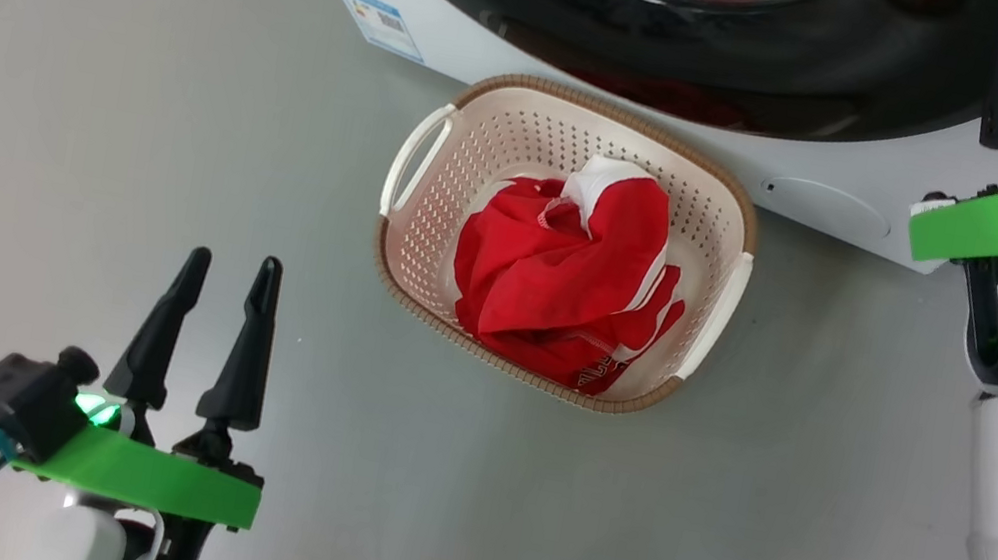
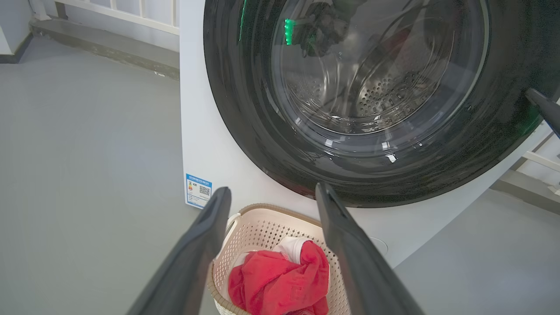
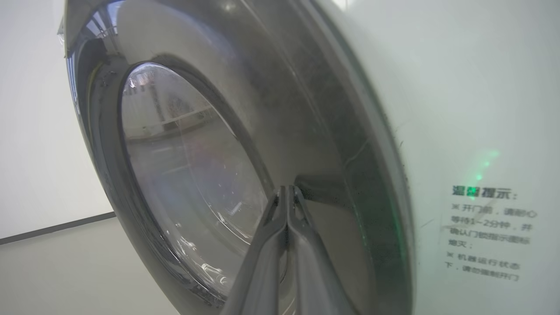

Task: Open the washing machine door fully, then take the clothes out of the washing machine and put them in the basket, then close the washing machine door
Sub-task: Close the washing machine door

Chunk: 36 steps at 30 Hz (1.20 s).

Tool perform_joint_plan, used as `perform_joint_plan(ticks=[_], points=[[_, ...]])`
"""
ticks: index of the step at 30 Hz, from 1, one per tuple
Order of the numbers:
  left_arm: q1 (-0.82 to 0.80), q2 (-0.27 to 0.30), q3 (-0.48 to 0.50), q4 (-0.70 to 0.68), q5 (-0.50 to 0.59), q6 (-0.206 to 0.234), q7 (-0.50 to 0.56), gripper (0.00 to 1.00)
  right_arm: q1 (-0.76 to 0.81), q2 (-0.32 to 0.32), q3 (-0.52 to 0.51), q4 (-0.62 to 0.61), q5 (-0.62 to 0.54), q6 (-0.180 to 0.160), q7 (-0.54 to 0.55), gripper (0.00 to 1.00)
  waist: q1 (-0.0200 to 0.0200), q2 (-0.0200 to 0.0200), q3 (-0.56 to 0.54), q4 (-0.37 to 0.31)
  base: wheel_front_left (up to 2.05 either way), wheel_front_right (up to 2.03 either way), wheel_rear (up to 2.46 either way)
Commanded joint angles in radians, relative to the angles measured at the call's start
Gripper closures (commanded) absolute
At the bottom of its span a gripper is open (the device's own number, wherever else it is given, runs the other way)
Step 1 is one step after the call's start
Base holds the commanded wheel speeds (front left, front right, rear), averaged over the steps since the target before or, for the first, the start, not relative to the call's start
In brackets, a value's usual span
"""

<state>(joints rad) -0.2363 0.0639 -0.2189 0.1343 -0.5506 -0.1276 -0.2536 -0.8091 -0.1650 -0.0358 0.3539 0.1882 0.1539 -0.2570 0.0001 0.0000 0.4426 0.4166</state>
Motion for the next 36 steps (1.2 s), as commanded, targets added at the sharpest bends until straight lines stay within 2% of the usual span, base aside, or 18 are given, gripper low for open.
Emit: perform_joint_plan(ticks=[1, 3, 4, 5, 6, 8, 20, 36], points=[[-0.011, 0.035, 0.039, -0.014, -0.004, -0.003, -0.008, 0.00, 0.016, -0.006, 0.012, -0.032, 0.014, -0.023, -0.005, 1.00, -0.0001, 0.0000, -0.017, -0.011, 0.00, 0.00, 0.00], [-0.006, 0.038, 0.041, -0.008, -0.002, -0.003, -0.008, 0.00, 0.043, -0.005, 0.026, -0.027, 0.019, -0.023, -0.005, 1.00, -0.0001, 0.0000, -0.031, -0.020, 0.00, 0.00, 0.00], [-0.004, 0.041, 0.040, -0.004, -0.002, -0.003, -0.008, 0.00, 0.058, -0.004, 0.033, -0.024, 0.021, -0.023, -0.005, 0.96, -0.0001, 0.0000, -0.039, -0.025, 0.00, 0.00, 0.00], [-0.002, 0.044, 0.040, 0.002, -0.001, -0.003, -0.008, 0.00, 0.074, -0.003, 0.041, -0.022, 0.023, -0.023, -0.005, 0.82, -0.0001, 0.0000, -0.048, -0.030, 0.00, 0.00, 0.00], [0.000, 0.048, 0.040, 0.007, 0.000, -0.003, -0.008, 0.00, 0.090, -0.002, 0.050, -0.019, 0.025, -0.023, -0.005, 0.59, -0.0001, 0.0000, -0.057, -0.037, 0.00, 0.00, 0.00], [0.004, 0.057, 0.040, 0.018, 0.001, -0.003, -0.008, 0.00, 0.121, 0.001, 0.068, -0.013, 0.028, -0.023, -0.005, 0.00, -0.0001, 0.0000, -0.075, -0.051, 0.00, 0.00, 0.00], [0.033, 0.103, 0.072, 0.098, 0.008, -0.003, -0.008, 0.00, 0.302, 0.028, 0.114, -0.017, 0.061, -0.023, -0.005, 0.00, -0.0001, 0.0000, -0.176, -0.168, 0.00, 0.00, 0.00], [0.079, 0.141, 0.106, 0.140, -0.001, -0.003, -0.008, 0.00, 0.484, 0.038, 0.076, -0.032, 0.081, -0.023, -0.005, 0.00, -0.0001, 0.0000, -0.264, -0.297, 0.00, 0.00, 0.00]])
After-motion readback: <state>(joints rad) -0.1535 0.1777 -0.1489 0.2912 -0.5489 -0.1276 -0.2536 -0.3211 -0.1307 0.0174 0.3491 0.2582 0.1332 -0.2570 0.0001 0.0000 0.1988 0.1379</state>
